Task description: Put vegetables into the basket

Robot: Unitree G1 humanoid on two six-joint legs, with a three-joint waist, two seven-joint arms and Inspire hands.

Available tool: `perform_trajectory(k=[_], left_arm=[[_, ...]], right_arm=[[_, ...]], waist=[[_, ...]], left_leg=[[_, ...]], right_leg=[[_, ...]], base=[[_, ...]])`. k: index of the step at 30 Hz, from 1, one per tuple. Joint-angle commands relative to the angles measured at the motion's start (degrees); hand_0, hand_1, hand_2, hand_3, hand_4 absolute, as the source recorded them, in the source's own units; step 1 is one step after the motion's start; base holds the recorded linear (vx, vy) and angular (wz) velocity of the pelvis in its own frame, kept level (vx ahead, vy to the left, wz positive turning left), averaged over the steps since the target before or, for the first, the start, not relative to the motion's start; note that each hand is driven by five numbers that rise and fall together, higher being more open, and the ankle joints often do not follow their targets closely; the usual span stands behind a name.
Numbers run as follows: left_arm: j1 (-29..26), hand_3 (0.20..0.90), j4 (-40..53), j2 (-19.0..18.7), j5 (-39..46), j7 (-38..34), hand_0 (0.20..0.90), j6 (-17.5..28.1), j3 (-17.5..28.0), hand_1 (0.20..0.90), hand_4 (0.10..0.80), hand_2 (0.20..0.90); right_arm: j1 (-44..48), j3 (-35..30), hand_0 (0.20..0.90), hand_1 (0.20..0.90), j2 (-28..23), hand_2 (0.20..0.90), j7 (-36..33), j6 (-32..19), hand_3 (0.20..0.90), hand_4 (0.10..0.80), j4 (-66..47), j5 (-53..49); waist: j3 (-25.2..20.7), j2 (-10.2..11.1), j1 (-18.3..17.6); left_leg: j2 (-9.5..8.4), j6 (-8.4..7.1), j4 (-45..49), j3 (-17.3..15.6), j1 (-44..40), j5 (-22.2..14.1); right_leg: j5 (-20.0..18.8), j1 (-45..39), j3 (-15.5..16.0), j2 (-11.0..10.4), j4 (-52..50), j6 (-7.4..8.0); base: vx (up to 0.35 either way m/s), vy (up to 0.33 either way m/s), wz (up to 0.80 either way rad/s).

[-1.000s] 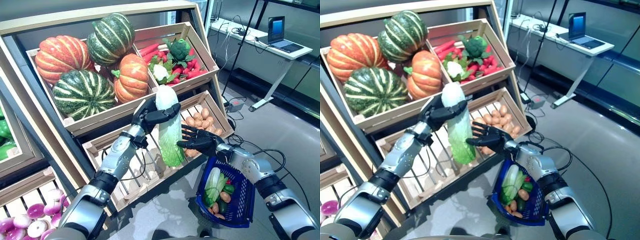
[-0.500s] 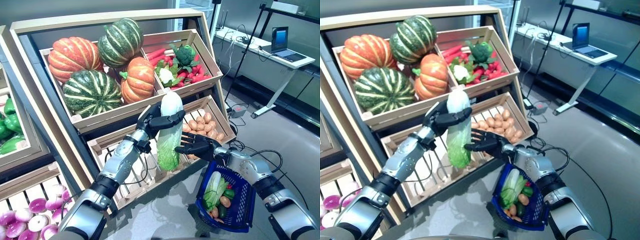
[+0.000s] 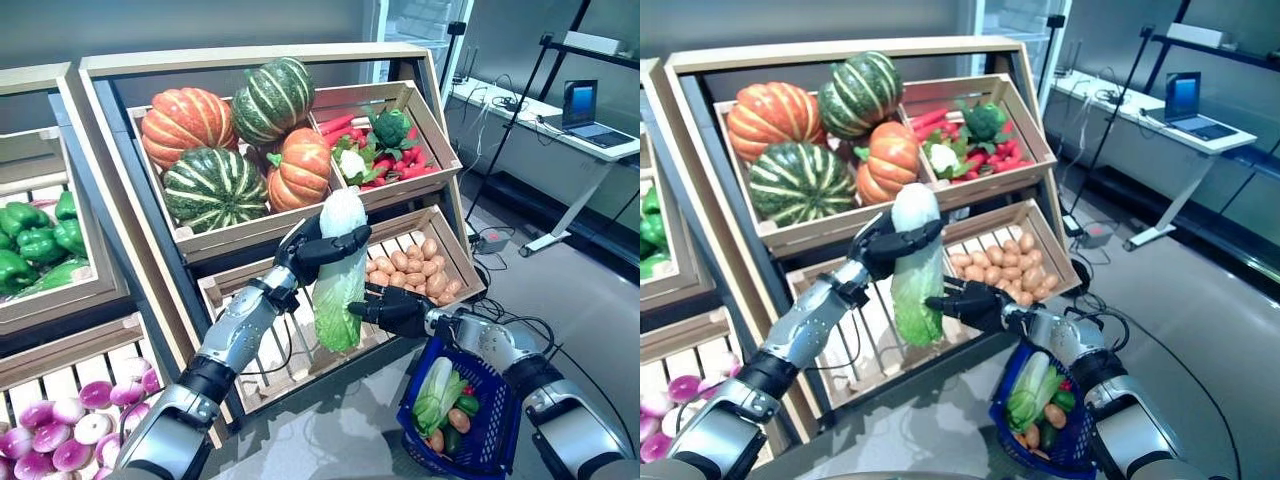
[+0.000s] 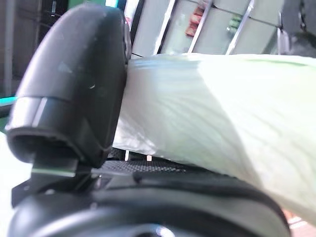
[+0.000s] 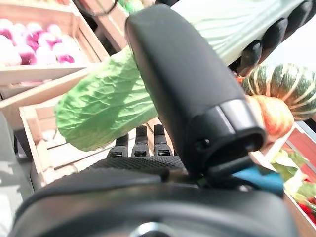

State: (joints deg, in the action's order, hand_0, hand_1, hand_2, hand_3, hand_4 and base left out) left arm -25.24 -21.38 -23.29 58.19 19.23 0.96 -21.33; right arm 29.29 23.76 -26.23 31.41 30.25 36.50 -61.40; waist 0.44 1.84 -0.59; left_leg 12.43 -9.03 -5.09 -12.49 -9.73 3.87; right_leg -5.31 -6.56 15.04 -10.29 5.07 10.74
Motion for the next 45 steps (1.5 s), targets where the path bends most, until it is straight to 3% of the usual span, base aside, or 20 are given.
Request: perform_trajectory(k=[1,12,28,36,37,38,45], left_arm=[[-7.8,0.3,8.7,12.3,11.4,13.6,0.3,-0.8,-6.6,0.3,0.4,0.3],[-4.6,0.3,2.3,14.5,16.3,22.5,0.3,-9.4,-5.5,0.3,0.4,0.3],[-1.0,0.3,-5.7,15.3,14.0,32.3,0.3,-16.8,-1.9,0.3,0.4,0.3],[-1.4,0.3,-6.3,15.9,14.0,33.2,0.3,-16.7,-2.1,0.3,0.4,0.3],[-1.4,0.3,-6.4,15.9,13.7,33.2,0.3,-16.5,-2.1,0.3,0.4,0.3],[-1.6,0.3,-6.5,15.8,13.0,33.4,0.3,-16.1,-1.9,0.3,0.4,0.3],[-2.5,0.3,-5.9,14.8,10.4,33.6,0.3,-15.5,-2.1,0.3,0.4,0.3]], right_arm=[[15.2,-2.4,0.9,0.9,10.7,0.9,11.4,-2.3,0.9,0.8,1.2,-13.1],[18.4,-5.7,0.9,0.9,6.8,0.9,22.6,-7.0,0.9,0.8,1.9,-15.0],[19.0,-6.9,0.9,0.9,5.9,0.9,25.9,-3.5,0.9,0.8,1.8,-15.9],[17.8,-5.3,0.9,0.9,8.3,0.9,24.4,-1.9,0.9,0.8,-1.1,-16.1],[17.8,-5.2,0.672,0.672,8.3,0.672,23.8,-1.5,0.672,0.648,-1.4,-16.3],[17.3,-5.3,0.3,0.3,8.5,0.3,22.2,-0.2,0.3,0.4,-1.8,-16.1],[16.7,-4.8,0.3,0.3,8.7,0.3,21.2,2.0,0.3,0.4,-1.2,-15.0]], waist=[[-1.9,0.5,0.9],[-2.7,0.7,1.3],[-3.1,0.8,0.9],[-2.8,0.9,0.5],[-2.8,0.9,0.4],[-2.7,0.9,0.3],[-2.5,0.9,0.1]], left_leg=[[-3.26,2.29,0.1,-0.1,1.3,-4.0],[-3.21,1.99,0.1,0.5,1.5,-4.4],[-3.0,1.89,0.1,-0.3,1.3,-4.3],[-2.95,1.87,0.1,-0.7,1.2,-4.3],[-2.94,1.86,0.1,-0.7,1.2,-4.3],[-2.97,1.88,0.1,-0.7,1.2,-4.3],[-2.88,1.87,0.1,-0.8,1.2,-4.2]], right_leg=[[2.5,-2.0,0.7,-0.2,-0.1,-1.7],[2.8,-2.0,0.7,-0.4,-0.1,-1.5],[2.7,-1.8,0.0,-0.5,-0.1,-1.42],[2.8,-1.7,-0.3,-0.5,-0.1,-1.45],[2.8,-1.7,-0.3,-0.5,-0.1,-1.45],[2.8,-1.8,-0.4,-0.5,-0.1,-1.46],[2.7,-1.7,-0.4,-0.4,-0.1,-1.43]], base=[[0.0,0.0,0.0],[-0.009,0.001,0.06],[0.0,0.0,0.0],[0.0,0.0,0.0],[0.0,0.0,0.0],[0.0,0.0,0.0],[0.0,0.0,0.0]])
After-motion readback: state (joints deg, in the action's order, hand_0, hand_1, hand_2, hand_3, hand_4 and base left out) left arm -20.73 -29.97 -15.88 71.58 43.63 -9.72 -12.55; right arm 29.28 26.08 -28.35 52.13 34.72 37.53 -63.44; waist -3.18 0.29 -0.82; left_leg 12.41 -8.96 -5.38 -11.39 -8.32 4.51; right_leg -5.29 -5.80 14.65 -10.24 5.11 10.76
